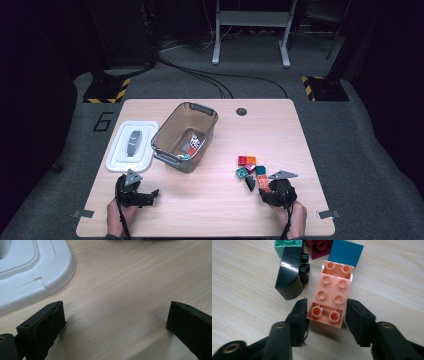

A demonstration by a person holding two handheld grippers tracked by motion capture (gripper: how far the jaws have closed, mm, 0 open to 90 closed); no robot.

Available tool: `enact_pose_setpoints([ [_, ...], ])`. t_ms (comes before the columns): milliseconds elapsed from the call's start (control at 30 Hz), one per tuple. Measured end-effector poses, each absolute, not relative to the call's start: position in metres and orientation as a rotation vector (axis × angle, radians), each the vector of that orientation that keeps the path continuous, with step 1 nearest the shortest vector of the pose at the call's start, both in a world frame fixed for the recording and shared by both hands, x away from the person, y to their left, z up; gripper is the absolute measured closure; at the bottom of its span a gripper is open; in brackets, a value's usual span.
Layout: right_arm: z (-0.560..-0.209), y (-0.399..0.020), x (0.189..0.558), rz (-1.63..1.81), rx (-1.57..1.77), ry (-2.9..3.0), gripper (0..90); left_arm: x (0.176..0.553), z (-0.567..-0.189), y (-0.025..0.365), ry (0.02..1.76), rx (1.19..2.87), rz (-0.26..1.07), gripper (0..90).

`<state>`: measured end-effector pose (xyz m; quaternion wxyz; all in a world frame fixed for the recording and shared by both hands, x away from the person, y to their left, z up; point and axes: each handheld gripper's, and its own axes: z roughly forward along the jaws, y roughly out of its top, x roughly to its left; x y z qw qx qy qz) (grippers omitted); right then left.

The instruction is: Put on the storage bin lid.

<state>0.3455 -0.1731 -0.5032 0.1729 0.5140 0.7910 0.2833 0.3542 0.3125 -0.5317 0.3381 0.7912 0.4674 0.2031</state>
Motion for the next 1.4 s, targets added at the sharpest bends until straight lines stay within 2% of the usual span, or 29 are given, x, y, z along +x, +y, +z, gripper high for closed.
enact_pose_setpoints([
  [133,-0.503,-0.178,0.344,0.797,1.474,2.225,57.6,0.354,-0.532,0.312,1.217,2.061,0.529,1.6],
  [167,-0.504,-0.181,0.346,0.811,1.463,2.218,52.7,0.354,-0.532,0.312,1.218,2.061,0.529,1.5],
  [200,-0.504,-0.181,0.346,0.811,1.463,2.218,52.7,0.354,-0.532,0.312,1.218,2.061,0.529,1.6],
  [267,-0.505,-0.180,0.347,0.804,1.477,2.215,45.8,0.354,-0.532,0.312,1.218,2.061,0.529,1.6],
  [333,-0.505,-0.179,0.349,0.808,1.463,2.223,44.3,0.354,-0.532,0.312,1.217,2.061,0.529,1.5],
  [533,-0.505,-0.174,0.352,0.796,1.447,2.214,57.9,0.354,-0.532,0.313,1.218,2.061,0.529,1.5],
  [1000,-0.489,-0.173,0.356,0.842,1.406,2.225,58.6,0.354,-0.532,0.313,1.212,2.068,0.533,1.6],
  [1400,-0.456,-0.169,0.376,0.898,1.346,2.222,58.6,0.355,-0.532,0.313,1.210,2.066,0.535,1.5],
])
